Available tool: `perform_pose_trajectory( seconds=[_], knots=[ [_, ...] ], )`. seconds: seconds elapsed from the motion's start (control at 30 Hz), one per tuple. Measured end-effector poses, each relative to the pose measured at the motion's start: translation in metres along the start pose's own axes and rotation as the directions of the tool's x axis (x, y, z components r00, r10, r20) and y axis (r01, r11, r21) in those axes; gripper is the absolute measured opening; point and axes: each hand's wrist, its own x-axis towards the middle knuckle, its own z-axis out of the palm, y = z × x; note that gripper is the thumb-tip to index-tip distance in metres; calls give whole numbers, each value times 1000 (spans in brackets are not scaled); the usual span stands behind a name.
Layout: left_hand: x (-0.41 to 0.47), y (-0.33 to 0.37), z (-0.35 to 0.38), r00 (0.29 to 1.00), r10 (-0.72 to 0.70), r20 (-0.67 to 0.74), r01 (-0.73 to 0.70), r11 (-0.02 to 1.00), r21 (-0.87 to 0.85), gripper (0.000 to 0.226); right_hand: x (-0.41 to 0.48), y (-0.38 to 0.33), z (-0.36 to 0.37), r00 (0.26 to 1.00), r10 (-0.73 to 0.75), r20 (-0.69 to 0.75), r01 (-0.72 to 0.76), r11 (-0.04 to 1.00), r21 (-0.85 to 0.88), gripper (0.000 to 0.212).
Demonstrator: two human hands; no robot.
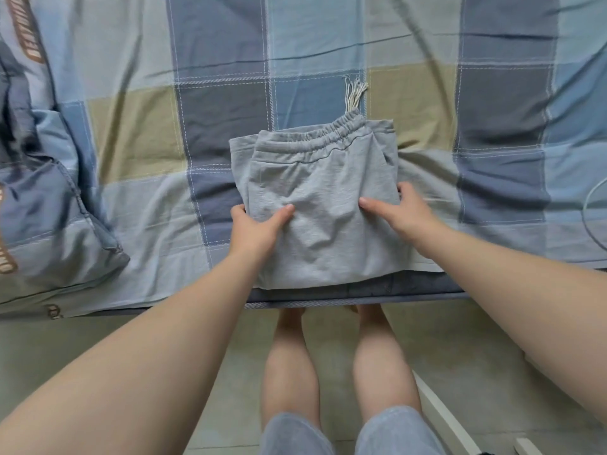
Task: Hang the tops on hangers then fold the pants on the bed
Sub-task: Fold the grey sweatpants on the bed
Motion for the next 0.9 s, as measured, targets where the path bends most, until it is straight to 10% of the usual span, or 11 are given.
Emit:
perform_pose_trajectory(
  seconds=[0.43, 0.9],
  knots=[
    [-33, 41, -18, 992, 15, 126, 1, 993, -122, 25, -29, -58, -18, 937, 166, 308, -238, 947, 214, 27],
    [-263, 121, -90, 980, 165, 109, -139, 967, -213, 28, -265, -125, -125, 980, 19, 199, -100, 908, 407, 28]
  ],
)
